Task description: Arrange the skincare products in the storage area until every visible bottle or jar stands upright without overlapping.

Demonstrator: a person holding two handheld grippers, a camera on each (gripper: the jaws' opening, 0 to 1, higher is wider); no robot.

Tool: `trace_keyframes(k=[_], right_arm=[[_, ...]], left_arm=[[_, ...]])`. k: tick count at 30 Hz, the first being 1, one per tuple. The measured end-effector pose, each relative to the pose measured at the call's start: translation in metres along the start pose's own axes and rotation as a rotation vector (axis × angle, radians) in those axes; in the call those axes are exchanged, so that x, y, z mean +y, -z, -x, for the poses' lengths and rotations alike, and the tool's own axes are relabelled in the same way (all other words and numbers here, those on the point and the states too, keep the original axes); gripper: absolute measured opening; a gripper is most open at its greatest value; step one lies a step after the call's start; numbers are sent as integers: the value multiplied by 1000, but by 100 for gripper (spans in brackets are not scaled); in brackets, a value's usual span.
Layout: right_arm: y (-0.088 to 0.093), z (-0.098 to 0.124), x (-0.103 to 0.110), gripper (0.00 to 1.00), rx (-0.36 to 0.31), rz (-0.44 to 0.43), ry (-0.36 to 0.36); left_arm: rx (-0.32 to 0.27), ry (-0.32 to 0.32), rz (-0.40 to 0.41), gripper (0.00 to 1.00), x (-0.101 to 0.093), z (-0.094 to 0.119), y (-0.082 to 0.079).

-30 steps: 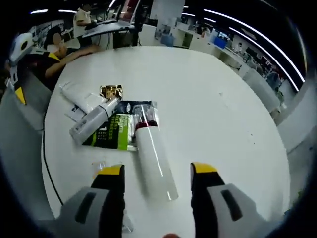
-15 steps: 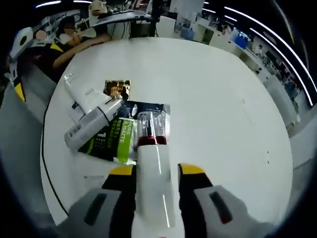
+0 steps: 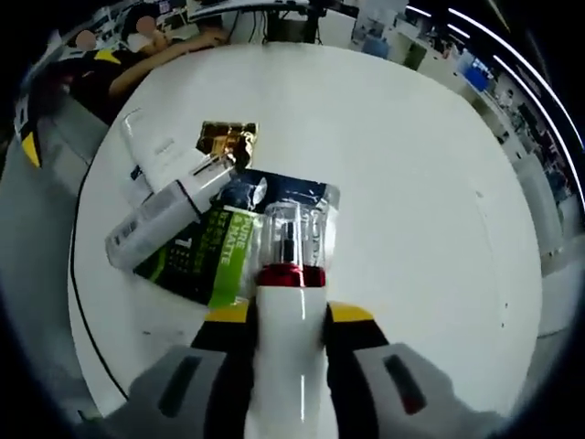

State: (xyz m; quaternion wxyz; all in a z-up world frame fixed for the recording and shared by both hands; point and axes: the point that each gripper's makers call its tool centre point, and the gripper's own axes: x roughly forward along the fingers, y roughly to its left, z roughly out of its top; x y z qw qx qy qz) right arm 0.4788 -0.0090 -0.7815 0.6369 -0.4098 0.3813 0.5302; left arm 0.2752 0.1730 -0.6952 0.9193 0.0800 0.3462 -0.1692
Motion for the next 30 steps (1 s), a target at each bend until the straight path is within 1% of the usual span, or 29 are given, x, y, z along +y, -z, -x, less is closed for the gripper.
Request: trace_keyframes(k=[1,4,9,13,17,21,27,30], right_arm=[[0,1,-1,30,0,-21,-8],[1,1,0,30,-1,-4,-14],[2,0,0,30,2,-22,-22],[1,0,0,30,20,-31,-27],[2,0,-1,30,27,-45,-25],[3,0,-1,29,33,-67,-6],[4,4,0,29,-4,-78,15],[3,10,-1,29,-40,-104,27]], left_arm=[[1,-1,-2,94,0,0,0],[3,-2,-6,94,0,-1,1],[7,-2,-16,94,-1,-1,2],[7,-2,-17,94,-1,-1,2],[4,-5,-16,93,0,-1,1],[1,-8,-19,93,1,0,0],[-2,-9,-25,93,0,0,0],[-5,-12,-25,93,1,1,-1]])
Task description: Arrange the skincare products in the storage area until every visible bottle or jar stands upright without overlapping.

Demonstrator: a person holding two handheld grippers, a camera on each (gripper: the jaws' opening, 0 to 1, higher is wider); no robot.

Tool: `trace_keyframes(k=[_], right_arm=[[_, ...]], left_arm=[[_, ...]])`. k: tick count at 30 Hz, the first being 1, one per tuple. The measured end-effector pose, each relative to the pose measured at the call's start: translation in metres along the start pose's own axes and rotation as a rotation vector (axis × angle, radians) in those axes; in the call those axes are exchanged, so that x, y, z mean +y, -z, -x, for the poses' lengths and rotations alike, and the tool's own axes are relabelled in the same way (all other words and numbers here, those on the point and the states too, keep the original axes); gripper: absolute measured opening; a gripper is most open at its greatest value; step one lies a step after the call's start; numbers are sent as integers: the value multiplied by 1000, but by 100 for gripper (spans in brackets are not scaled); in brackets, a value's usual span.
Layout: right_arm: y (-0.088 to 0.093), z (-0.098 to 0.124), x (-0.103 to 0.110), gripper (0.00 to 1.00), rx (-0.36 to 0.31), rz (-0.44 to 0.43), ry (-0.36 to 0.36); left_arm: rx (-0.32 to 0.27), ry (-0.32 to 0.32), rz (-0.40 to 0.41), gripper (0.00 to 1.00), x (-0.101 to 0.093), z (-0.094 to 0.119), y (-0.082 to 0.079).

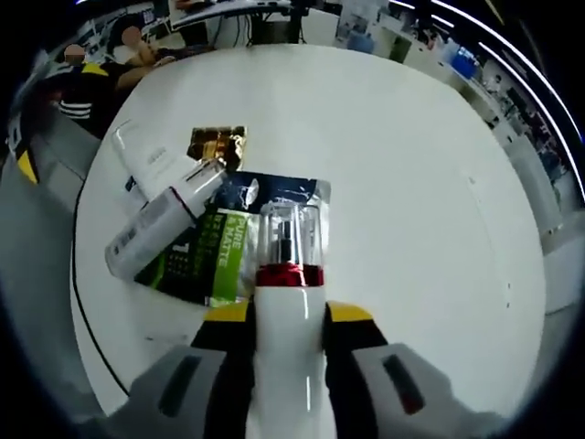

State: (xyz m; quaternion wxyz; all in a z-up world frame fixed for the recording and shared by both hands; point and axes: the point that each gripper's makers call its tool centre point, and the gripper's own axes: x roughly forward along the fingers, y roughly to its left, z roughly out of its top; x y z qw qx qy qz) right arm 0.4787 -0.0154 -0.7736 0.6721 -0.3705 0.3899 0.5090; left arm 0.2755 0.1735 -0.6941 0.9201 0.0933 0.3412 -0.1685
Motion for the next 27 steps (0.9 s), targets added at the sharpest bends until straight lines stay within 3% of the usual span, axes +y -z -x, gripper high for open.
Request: trace_keyframes(k=[10,15,27], right_arm=[[-6,30,-7,28,-107,-56,42],[-11,45,-7,28,-195,-148,58],[-3,64,2,28,-265,-210,67]], left_arm=[[-13,3,-10,93,-1,1,-2],[-15,6,-17,93,-2,1,-2],[-21,22,-43,93,-6,2,-3]])
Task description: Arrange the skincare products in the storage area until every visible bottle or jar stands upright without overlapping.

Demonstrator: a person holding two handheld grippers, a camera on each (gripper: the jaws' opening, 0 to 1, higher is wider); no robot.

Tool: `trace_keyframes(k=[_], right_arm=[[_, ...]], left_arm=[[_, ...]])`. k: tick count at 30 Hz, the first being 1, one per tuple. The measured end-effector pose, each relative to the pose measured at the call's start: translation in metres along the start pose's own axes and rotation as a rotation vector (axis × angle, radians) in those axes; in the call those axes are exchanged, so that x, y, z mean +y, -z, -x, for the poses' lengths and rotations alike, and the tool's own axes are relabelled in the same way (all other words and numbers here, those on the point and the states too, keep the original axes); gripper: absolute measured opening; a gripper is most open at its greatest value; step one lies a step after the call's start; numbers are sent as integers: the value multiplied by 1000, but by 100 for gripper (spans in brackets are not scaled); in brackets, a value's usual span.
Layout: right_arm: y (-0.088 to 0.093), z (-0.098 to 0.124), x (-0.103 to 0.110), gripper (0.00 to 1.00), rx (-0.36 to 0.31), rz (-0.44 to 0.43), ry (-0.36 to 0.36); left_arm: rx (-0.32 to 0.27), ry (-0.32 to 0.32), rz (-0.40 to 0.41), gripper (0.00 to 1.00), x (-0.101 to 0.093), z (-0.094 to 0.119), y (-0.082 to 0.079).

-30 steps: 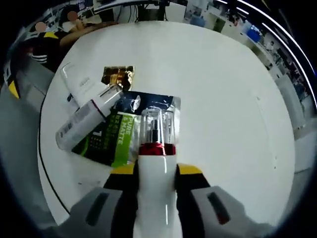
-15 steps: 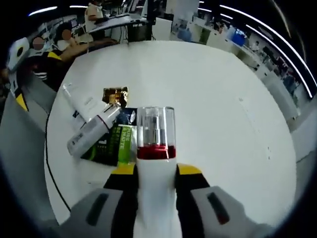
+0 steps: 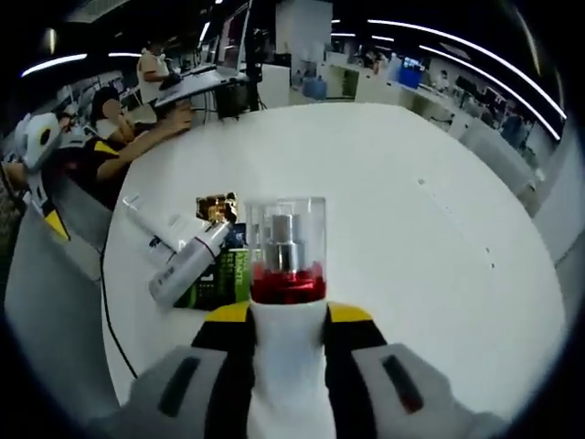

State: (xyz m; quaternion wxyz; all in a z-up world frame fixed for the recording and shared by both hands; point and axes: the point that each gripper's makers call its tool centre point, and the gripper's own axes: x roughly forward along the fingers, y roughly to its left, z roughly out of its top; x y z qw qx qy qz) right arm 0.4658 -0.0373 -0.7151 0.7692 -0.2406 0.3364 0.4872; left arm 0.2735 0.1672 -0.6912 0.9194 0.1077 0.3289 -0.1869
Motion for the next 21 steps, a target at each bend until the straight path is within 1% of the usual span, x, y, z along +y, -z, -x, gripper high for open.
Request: trace_keyframes(k=[7,10,12,14,15,17,21], right_arm=[[4,11,-1,28,-40,-15,18],[4,18,1,28,-79,-18,30],[4,23,2,28,-119,-23,39],[5,26,3,28,-141,-33,48],[6,30,3,28,-174,-42,63],[9,35,2,28,-207,-39,81],[17,44,3,28,-252,-64,108]], left_arm=[[1,4,-7,93,-1,0,0],[3,7,-12,93,-2,0,1],[6,8,-16,93,-2,-1,1],[8,9,-19,93,-3,-1,1],[11,10,-22,93,-3,-1,2],[16,14,-29,93,-4,-1,3],[27,20,-42,93,-6,-2,5]])
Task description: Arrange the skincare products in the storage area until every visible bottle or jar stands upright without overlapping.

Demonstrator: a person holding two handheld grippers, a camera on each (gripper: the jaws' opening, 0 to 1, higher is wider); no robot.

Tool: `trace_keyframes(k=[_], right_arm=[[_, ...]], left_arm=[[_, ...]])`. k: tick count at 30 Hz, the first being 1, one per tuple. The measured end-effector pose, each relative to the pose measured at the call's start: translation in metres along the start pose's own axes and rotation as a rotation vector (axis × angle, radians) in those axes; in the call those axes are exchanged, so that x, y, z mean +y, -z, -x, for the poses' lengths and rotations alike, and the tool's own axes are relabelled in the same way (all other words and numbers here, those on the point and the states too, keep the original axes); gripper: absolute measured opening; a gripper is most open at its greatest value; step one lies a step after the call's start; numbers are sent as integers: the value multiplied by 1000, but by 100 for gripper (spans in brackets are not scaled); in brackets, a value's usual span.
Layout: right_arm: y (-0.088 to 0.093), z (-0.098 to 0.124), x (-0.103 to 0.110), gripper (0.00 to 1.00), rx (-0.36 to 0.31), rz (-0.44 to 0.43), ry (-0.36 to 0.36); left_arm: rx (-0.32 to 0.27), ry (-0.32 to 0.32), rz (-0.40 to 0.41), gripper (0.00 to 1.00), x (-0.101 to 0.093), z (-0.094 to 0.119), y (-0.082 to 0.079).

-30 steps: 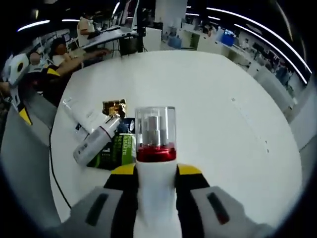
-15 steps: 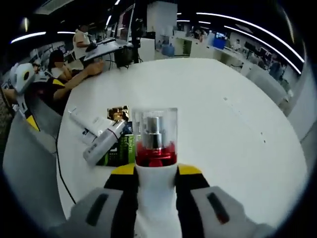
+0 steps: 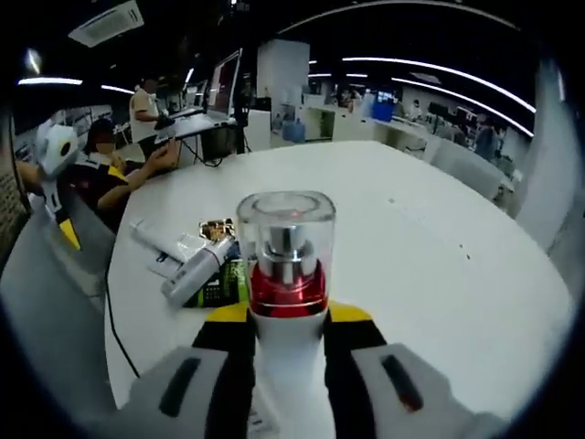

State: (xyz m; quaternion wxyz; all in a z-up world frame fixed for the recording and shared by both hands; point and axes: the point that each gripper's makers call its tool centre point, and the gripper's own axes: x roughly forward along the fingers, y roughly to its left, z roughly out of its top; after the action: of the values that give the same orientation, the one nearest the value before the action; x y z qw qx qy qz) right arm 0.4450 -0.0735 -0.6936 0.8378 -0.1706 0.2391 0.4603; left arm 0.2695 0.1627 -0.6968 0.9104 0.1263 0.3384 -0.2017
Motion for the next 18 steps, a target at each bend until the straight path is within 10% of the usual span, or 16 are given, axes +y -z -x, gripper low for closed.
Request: trace_keyframes(k=[18], right_arm=[[13,16,-2,30,-34,-142,21]], left_arm=[[23,10,-12,92,-3,-1,4]])
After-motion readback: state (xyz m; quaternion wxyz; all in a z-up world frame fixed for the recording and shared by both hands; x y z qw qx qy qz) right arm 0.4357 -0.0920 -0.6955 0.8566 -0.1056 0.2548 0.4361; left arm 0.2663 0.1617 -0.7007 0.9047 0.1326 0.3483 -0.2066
